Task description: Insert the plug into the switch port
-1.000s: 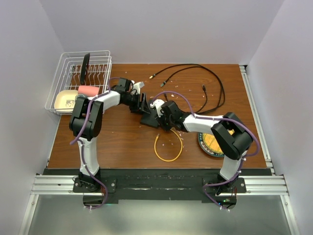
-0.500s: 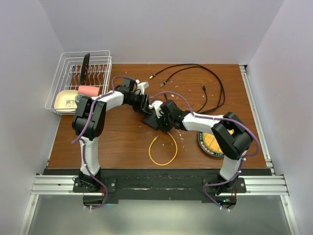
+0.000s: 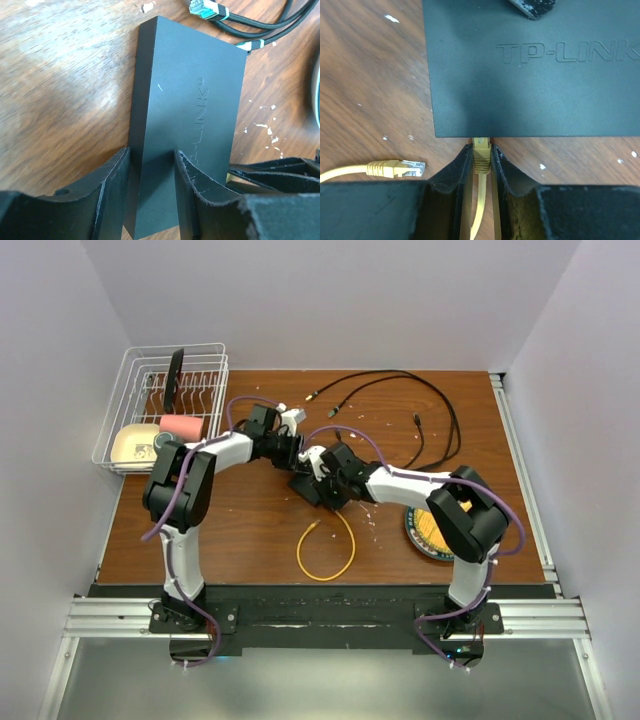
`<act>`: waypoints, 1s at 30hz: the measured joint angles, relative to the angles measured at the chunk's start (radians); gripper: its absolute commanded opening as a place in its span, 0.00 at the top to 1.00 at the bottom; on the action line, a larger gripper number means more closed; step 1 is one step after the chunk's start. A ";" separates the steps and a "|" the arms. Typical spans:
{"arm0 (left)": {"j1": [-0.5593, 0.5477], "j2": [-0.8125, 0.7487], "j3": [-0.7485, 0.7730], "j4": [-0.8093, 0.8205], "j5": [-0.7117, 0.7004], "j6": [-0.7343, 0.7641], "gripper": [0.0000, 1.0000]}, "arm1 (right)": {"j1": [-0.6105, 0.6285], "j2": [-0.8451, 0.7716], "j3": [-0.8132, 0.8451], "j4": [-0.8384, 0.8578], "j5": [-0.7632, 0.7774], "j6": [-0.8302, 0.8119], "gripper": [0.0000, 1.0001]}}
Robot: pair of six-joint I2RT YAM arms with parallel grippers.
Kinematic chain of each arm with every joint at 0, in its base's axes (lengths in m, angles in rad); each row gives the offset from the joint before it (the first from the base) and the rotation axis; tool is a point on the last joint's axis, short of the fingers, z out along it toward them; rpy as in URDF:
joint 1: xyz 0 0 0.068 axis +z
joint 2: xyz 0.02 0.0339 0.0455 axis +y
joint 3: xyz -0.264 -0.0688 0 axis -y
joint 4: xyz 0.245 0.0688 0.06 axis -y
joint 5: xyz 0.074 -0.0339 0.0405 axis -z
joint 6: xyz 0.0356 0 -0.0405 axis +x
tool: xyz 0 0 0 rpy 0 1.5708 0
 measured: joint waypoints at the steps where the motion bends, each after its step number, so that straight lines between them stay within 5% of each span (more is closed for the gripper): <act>1: 0.000 -0.010 -0.013 0.010 -0.010 -0.001 0.55 | 0.002 0.006 0.010 -0.008 -0.006 0.002 1.00; 3: 0.000 -0.036 -0.043 0.023 -0.031 -0.001 0.50 | 0.003 0.010 0.018 -0.015 -0.027 0.004 0.99; 10: 0.066 -0.079 -0.100 -0.008 -0.015 -0.021 0.43 | 0.004 0.035 0.059 -0.029 -0.098 0.008 0.74; 15: 0.103 -0.089 -0.100 -0.077 -0.006 -0.042 0.41 | 0.000 0.023 0.058 0.002 -0.101 0.025 0.40; 18: 0.109 -0.093 -0.092 -0.112 -0.026 -0.056 0.41 | 0.000 -0.010 0.042 0.002 -0.097 0.045 0.30; 25: 0.123 -0.114 -0.079 -0.146 -0.113 -0.091 0.40 | 0.000 -0.117 0.005 -0.028 -0.027 0.079 0.19; 30: 0.129 -0.159 -0.058 -0.156 -0.157 -0.106 0.40 | -0.026 -0.176 0.088 -0.044 0.083 0.089 0.20</act>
